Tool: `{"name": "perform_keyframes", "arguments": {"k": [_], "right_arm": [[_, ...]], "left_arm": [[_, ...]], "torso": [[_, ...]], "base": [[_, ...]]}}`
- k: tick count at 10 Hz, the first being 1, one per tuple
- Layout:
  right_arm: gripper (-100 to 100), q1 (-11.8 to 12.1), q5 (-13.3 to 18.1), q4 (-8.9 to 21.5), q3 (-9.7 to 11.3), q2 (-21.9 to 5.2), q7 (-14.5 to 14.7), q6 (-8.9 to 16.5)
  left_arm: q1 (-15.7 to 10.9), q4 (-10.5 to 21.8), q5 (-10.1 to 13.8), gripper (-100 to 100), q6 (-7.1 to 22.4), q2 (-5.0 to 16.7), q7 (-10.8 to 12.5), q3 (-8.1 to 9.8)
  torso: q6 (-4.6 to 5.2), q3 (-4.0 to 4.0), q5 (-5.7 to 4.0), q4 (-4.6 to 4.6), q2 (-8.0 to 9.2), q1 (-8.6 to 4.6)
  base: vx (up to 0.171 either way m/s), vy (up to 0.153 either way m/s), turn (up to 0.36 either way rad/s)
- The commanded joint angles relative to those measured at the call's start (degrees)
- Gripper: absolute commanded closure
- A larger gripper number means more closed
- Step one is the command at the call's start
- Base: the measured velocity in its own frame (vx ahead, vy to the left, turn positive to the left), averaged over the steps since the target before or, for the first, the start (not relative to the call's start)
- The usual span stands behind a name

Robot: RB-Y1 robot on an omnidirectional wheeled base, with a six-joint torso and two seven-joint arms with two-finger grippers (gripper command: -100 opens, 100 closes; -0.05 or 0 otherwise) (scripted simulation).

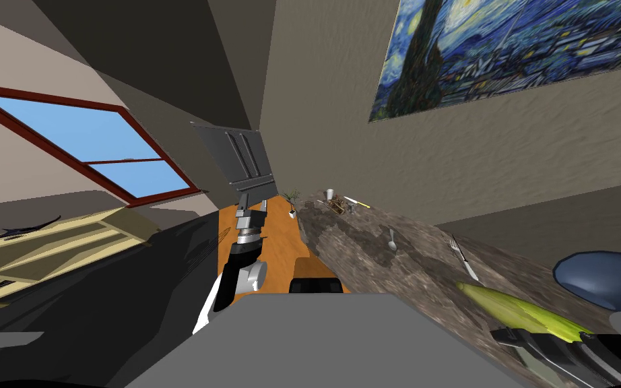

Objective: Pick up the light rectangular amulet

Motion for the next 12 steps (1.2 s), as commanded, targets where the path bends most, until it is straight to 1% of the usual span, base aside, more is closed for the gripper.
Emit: {"name": "perform_keyframes", "arguments": {"k": [1,2,6,7,8,9,12], "right_arm": [[-100,-1.0,0.1,2.9,0.0,-0.4,2.3,-0.8],[-100,-1.0,0.1,3.4,0.0,-0.4,2.3,-0.8],[-100,-3.0,0.3,10.8,-0.3,-0.8,8.2,-2.8],[-100,-3.0,0.3,11.3,-0.3,-0.8,8.2,-2.8],[-100,-2.8,0.3,10.6,-0.4,-0.8,7.8,-2.8],[100,-2.8,0.3,10.6,-0.4,-0.8,7.9,-2.8],[100,-2.8,0.3,10.6,-0.4,-0.8,7.9,-2.8]], "left_arm": [[0.0,0.0,0.0,0,0.0,0.0,0.0,0.0],[0.0,0.0,0.0,0,0.0,0.0,0.0,0.0],[0.0,0.0,0.0,0,0.0,0.0,0.0,0.0],[0.0,0.0,0.0,0,0.0,0.0,0.0,0.0],[0.0,0.0,0.0,0,0.0,0.0,0.0,0.0],[0.0,0.0,0.0,0,0.0,0.0,0.0,0.0],[0.0,0.0,0.0,0,0.0,0.0,0.0,0.0]], "torso": [[0.0,0.0,0.0,0.0,0.0,0.0],[0.0,0.0,0.0,0.0,0.0,0.0],[0.0,0.0,0.01,0.0,0.0,0.03],[-0.02,-0.01,-0.06,0.0,-0.02,0.05],[-0.02,-0.01,-0.13,-0.01,-0.01,0.0],[-0.02,0.01,-0.15,0.0,0.02,-0.08],[-0.03,0.02,-0.18,0.01,0.05,-0.14]], "base": [[0.02,0.029,0.018],[0.014,0.022,0.006],[0.021,0.034,0.016],[0.019,0.033,0.005],[0.007,0.012,-0.001],[0.0,0.0,0.0],[0.0,0.0,0.0]]}}
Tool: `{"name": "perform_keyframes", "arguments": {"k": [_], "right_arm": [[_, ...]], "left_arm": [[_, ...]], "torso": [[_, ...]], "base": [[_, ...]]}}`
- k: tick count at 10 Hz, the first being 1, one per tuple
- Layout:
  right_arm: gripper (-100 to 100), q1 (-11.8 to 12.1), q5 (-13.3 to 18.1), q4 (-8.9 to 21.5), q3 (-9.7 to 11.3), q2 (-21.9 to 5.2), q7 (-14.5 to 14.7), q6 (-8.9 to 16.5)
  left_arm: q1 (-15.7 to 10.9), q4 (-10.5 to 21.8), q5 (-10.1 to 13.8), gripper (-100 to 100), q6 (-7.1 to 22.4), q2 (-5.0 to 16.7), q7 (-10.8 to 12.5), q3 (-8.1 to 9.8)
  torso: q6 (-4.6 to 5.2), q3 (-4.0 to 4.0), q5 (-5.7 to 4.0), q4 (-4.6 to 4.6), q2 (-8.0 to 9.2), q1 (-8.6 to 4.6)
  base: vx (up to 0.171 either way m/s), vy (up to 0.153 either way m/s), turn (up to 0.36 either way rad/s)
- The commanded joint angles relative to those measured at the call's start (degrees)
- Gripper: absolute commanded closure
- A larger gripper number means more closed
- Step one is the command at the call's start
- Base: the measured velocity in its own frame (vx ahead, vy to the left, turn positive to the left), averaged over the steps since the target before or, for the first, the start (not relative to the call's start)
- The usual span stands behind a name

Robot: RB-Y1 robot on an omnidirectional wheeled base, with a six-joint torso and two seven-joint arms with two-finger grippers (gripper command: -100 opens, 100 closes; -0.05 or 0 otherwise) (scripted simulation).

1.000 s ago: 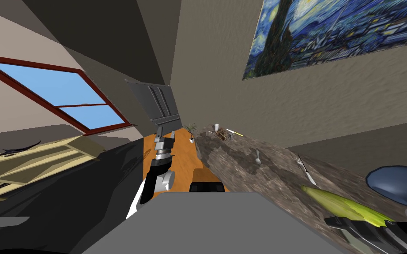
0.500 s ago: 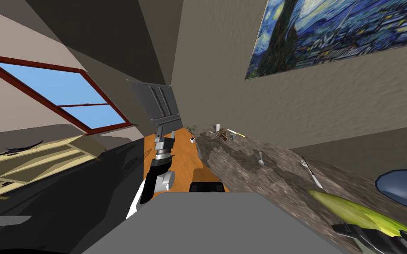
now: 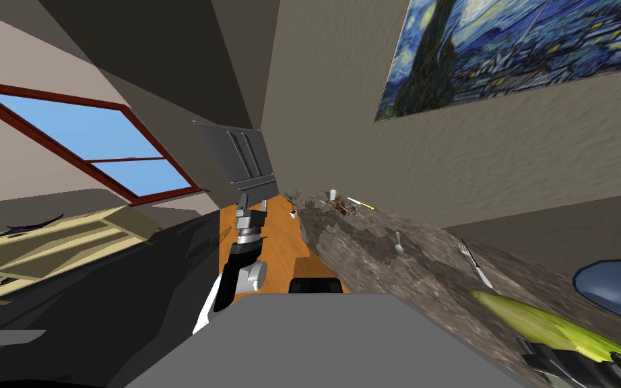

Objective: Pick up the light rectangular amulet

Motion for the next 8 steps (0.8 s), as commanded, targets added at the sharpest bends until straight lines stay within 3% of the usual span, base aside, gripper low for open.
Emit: {"name": "perform_keyframes", "arguments": {"k": [1,2,3,8], "right_arm": [[100,0.0,0.0,0.0,0.0,0.0,0.0,0.0],[0,0.0,0.0,0.0,0.0,0.0,0.0,0.0],[100,0.8,-0.1,-2.9,0.2,0.2,-2.7,1.0],[100,2.2,-0.3,-9.2,0.4,0.5,-7.0,2.6]], "left_arm": [[0.0,0.0,0.0,0,0.0,0.0,0.0,0.0],[0.0,0.0,0.0,0,0.0,0.0,0.0,0.0],[0.0,0.0,0.0,0,0.0,0.0,0.0,0.0],[0.0,0.0,0.0,0,0.0,0.0,0.0,0.0]], "torso": [[0.0,0.0,0.0,0.0,0.0,0.0],[0.0,0.0,0.0,0.0,0.0,0.0],[0.0,0.0,0.01,0.0,0.0,0.0],[0.01,0.04,0.02,0.02,0.06,-0.07]], "base": [[0.0,0.0,0.0],[0.0,0.0,0.0],[-0.03,-0.038,-0.026],[-0.019,-0.035,-0.012]]}}
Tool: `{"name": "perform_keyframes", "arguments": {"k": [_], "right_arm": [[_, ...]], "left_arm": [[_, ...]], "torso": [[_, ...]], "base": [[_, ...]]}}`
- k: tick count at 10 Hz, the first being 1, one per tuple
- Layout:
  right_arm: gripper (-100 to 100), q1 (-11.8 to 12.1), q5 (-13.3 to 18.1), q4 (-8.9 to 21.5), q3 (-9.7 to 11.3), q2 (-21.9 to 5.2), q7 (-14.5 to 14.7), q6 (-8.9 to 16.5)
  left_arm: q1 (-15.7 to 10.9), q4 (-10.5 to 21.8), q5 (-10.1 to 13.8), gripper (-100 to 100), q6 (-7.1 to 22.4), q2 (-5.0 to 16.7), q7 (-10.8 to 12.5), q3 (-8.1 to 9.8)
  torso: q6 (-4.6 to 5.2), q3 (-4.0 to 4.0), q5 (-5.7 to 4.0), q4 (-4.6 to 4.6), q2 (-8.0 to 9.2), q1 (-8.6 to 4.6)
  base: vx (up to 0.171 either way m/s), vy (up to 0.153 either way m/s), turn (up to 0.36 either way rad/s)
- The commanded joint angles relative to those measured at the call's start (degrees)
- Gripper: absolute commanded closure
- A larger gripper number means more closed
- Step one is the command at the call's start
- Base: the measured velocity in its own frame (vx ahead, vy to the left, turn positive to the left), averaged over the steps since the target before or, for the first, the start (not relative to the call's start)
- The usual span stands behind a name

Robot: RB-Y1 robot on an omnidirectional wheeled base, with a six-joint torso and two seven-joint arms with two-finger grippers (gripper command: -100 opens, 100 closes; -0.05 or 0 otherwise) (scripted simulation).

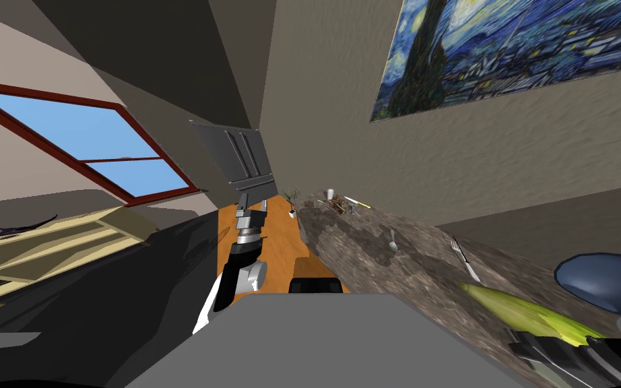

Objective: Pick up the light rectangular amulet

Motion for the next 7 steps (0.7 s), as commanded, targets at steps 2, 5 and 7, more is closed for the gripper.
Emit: {"name": "perform_keyframes", "arguments": {"k": [2,5,7], "right_arm": [[100,1.1,-0.1,-5.1,0.2,0.2,-3.8,1.4],[100,2.6,-0.3,-11.1,0.4,0.5,-8.2,2.9],[0,2.1,-0.2,-9.9,0.6,0.5,-7.4,2.6]], "left_arm": [[0.0,0.0,0.0,0,0.0,0.0,0.0,0.0],[0.0,0.0,0.0,0,0.0,0.0,0.0,0.0],[0.0,0.0,0.0,0,0.0,0.0,0.0,0.0]], "torso": [[-0.01,0.01,0.02,0.0,0.02,0.01],[-0.01,0.01,0.02,0.0,0.02,-0.02],[0.02,0.0,0.02,0.0,0.0,0.01]], "base": [[-0.024,-0.033,-0.017],[-0.024,-0.044,-0.017],[-0.006,-0.012,0.002]]}}
